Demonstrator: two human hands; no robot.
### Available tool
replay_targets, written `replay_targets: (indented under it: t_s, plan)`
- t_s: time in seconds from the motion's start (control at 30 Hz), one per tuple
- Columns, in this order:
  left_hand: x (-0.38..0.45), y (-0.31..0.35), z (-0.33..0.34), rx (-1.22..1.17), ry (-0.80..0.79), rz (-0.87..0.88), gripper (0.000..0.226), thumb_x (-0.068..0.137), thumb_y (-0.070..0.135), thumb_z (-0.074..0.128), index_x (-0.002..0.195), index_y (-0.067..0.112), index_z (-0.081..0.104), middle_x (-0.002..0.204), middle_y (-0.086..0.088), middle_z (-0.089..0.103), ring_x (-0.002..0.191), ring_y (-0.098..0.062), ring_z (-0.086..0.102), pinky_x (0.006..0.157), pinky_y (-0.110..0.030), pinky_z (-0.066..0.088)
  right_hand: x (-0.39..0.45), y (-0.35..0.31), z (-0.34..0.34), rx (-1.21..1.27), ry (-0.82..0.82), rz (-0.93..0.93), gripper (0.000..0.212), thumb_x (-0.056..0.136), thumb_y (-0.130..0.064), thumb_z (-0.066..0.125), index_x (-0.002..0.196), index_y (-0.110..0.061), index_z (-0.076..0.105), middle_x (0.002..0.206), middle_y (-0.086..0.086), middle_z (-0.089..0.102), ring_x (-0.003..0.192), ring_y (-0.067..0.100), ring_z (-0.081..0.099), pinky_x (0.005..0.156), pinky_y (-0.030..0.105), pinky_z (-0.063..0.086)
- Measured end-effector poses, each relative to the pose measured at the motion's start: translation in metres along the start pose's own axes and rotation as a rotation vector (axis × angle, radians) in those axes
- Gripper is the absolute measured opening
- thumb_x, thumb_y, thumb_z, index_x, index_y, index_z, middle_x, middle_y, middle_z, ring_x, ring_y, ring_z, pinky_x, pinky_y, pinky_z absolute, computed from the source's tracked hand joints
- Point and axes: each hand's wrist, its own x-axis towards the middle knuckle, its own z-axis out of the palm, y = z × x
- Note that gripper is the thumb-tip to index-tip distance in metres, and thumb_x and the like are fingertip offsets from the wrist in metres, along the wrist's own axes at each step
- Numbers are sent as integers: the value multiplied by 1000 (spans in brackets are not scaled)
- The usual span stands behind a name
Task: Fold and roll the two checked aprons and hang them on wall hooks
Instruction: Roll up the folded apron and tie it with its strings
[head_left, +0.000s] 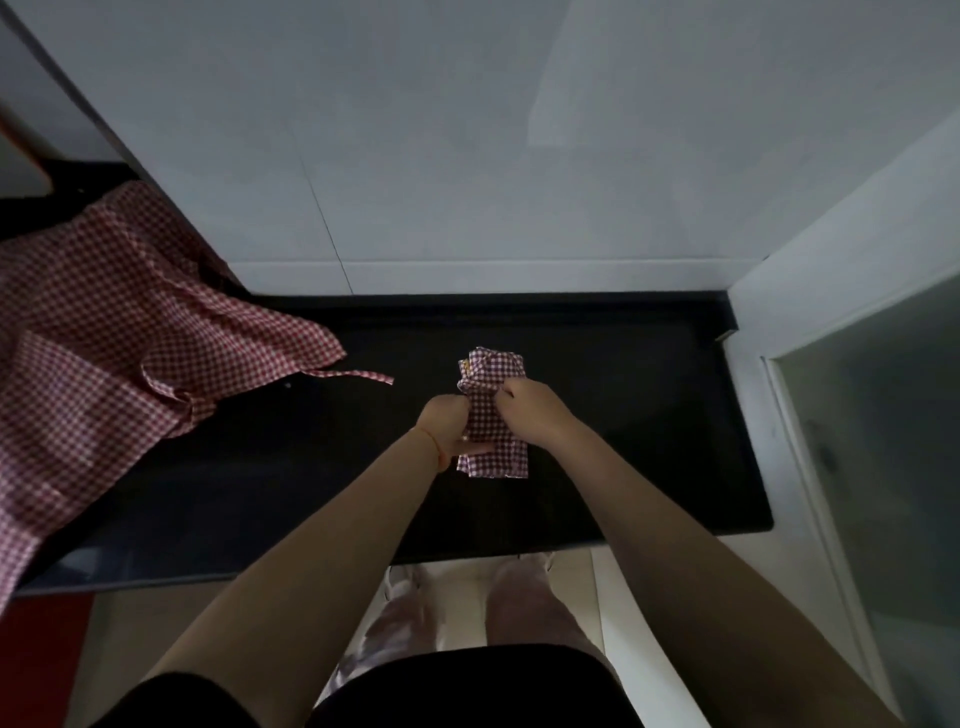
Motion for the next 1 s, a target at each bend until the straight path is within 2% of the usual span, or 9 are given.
replay_targets:
  t_s: [0.1, 0.2, 0.37, 0.5, 0.6, 0.67, 0.73, 0.87, 1.0]
  plan:
    - [2, -3, 2, 366, 103, 156, 39, 96, 22, 49, 135, 18, 45, 113, -14, 65, 88, -25, 69, 69, -41, 61, 5, 8, -2, 0, -42, -6, 29, 100, -31, 42, 96, -14, 65, 93, 6, 65, 85, 21, 63, 80, 40, 53]
    - [-1, -1, 2, 576, 168, 438, 44, 96, 14, 49, 135, 31, 38, 97, -2, 66, 78, -13, 65, 62, -26, 51, 6, 9, -4, 0, -103, -34, 30, 99, -36, 43, 93, -18, 67, 92, 1, 66, 85, 17, 64, 81, 37, 54]
    - [-1, -7, -5, 660, 269, 603, 28, 96, 16, 56, 122, 22, 65, 110, 5, 68, 95, -6, 63, 81, -19, 48, 5, 9, -7, 171, -152, -16, 36, 99, -41, 43, 102, -14, 67, 97, 3, 66, 93, 19, 63, 87, 39, 50]
    - [2, -10, -11, 825, 390, 680, 19, 95, 19, 60, 109, 16, 72, 110, -1, 61, 88, -5, 54, 81, -18, 41, 3, 9, -6, 206, -107, -5, 29, 103, -35, 37, 116, -17, 56, 100, 1, 60, 92, 18, 60, 83, 37, 48]
    - [-5, -12, -9, 877, 345, 769, 14, 94, 17, 61, 99, 13, 73, 104, 3, 55, 80, -2, 50, 73, -13, 40, 4, 7, -4, 105, -94, -19, 23, 101, -20, 39, 118, -17, 55, 105, 3, 59, 93, 18, 60, 84, 37, 51]
    - [-6, -15, -6, 918, 253, 849, 13, 93, 17, 62, 97, 14, 74, 100, 2, 62, 84, -4, 54, 79, -20, 47, 6, 5, -2, 65, -107, -21, 23, 99, -16, 43, 119, -18, 54, 106, 3, 60, 92, 18, 61, 83, 36, 52]
    - [-6, -19, -3, 864, 211, 810, 13, 93, 21, 63, 98, 18, 74, 96, 5, 66, 86, -4, 58, 83, -24, 50, 6, 5, 1, 61, -109, -23, 24, 96, -14, 49, 119, -20, 51, 107, 2, 61, 93, 17, 61, 86, 37, 52]
    - [-6, -22, -2, 426, 212, 532, 11, 94, 20, 62, 98, 23, 72, 92, 11, 67, 87, -4, 63, 74, -17, 47, 2, 5, 4, 50, -57, -46, 22, 95, -15, 56, 116, -19, 53, 106, -1, 61, 96, 14, 61, 86, 32, 52]
    - [-6, -21, -3, 159, 162, 387, 8, 93, 23, 64, 92, 25, 71, 95, 5, 72, 92, -11, 67, 85, -32, 56, -1, -3, 10, -105, 20, -125, 17, 96, -21, 55, 110, -16, 62, 102, -1, 63, 94, 16, 61, 82, 29, 49]
